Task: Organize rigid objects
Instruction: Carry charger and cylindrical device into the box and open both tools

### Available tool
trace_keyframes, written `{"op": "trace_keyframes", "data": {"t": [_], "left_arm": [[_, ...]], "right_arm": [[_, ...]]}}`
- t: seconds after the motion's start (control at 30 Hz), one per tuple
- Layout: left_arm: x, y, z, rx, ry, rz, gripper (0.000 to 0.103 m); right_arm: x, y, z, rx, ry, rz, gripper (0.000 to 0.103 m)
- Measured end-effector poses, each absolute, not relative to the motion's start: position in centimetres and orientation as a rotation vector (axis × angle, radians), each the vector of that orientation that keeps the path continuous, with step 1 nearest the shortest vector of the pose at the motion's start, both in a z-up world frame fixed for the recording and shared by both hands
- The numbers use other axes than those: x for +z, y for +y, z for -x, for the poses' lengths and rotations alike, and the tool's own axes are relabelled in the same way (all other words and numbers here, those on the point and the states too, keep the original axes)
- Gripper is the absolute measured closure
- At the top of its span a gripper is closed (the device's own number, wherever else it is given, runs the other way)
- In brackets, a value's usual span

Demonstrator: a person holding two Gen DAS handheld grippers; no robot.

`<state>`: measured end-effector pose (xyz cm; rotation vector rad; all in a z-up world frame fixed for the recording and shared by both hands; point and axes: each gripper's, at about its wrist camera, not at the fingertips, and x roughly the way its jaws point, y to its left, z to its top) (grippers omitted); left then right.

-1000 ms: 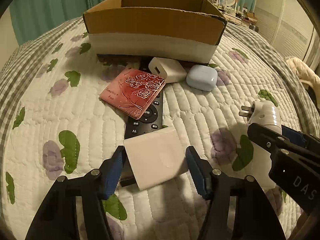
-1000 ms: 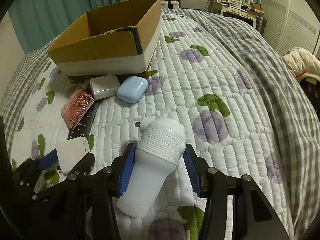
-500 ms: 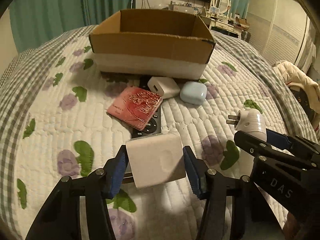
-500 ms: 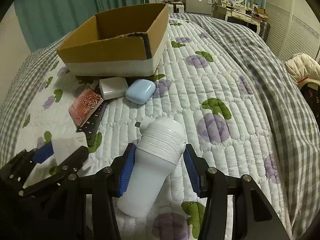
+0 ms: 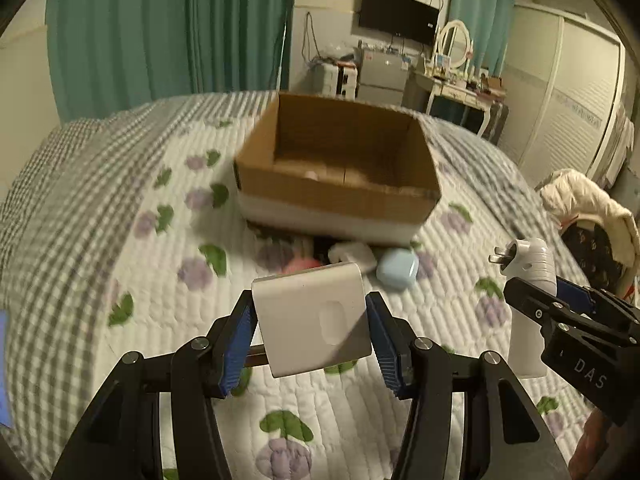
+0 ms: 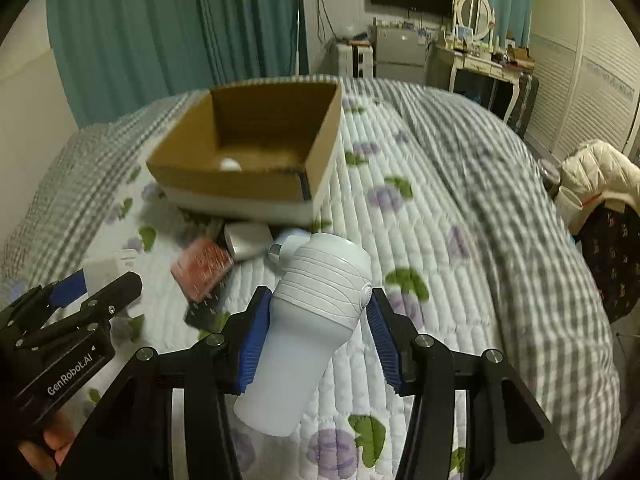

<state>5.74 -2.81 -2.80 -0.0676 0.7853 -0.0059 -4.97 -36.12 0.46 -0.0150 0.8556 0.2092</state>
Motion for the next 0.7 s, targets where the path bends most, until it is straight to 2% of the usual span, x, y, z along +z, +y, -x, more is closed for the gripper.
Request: {"op": "trace_keyframes", "data": {"t": [0.33,0.7], "left_arm": [[3.4,-1.9,-8.3,-0.016,0.659,0.016,0.048],[6.1,-0.3,-15.2,-0.053,0.603,0.032,0.048]], "right_arm": [[6.5,-33.9,3.0,0.253,0.747,0.075,0.054],[10.5,-31.4,-4.1,0.305,0.688,0.097,0.054]]}}
